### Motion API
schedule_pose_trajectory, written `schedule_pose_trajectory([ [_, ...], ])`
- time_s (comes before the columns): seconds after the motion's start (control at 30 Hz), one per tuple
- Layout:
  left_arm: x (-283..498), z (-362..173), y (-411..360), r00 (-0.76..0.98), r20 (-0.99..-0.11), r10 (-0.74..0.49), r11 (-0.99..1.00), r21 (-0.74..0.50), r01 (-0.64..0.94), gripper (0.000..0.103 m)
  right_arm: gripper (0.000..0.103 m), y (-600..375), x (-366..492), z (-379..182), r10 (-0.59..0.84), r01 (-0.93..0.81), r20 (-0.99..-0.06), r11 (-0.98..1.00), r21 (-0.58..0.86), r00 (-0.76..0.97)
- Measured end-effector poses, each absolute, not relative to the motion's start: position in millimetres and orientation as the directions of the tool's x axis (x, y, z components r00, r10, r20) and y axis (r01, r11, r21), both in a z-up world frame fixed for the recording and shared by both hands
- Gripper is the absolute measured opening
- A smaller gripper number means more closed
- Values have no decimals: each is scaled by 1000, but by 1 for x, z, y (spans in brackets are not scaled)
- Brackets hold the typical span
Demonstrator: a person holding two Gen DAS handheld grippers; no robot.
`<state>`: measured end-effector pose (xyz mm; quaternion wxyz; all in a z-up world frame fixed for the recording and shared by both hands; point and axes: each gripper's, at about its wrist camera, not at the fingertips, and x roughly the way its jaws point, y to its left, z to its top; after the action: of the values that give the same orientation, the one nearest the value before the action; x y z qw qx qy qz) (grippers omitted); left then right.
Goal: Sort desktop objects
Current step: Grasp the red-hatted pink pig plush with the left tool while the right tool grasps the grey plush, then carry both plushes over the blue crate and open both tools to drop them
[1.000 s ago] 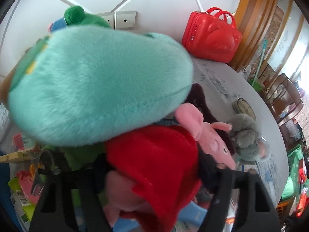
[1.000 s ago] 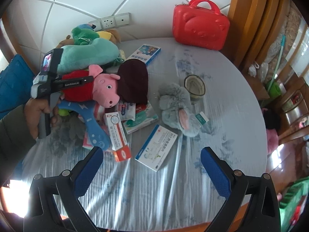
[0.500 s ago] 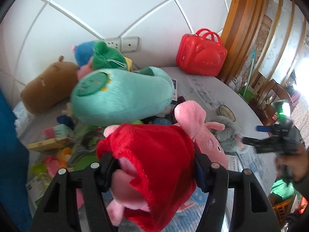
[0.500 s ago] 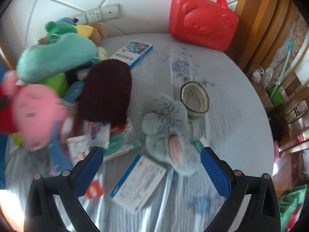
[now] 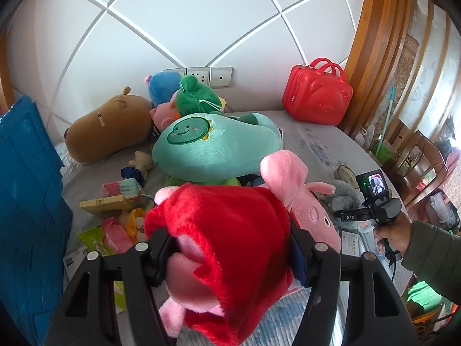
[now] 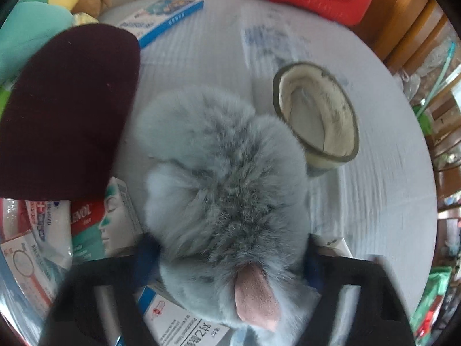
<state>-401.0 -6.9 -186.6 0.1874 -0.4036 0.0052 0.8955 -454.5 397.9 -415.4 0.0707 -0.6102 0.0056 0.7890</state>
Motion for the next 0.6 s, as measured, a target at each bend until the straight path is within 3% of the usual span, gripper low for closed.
schedule_pose_trajectory([
  [0.17, -395, -178, -10, -616, -712, 337, -930, -152, -334, 63, 51, 397, -445, -404, 100, -112, -960, -991, -73, -263],
  [0.2, -394, -176, -11, -619, -709, 339, -930, -154, -333, 63, 46, 397, -442, -398, 99, -113, -957, -991, -70, -272],
  [0.6, -368, -141, -28, -670, -654, 351, -933, -180, -313, 63, 44, 373, -400, -309, 53, -64, -926, -997, -32, -373],
])
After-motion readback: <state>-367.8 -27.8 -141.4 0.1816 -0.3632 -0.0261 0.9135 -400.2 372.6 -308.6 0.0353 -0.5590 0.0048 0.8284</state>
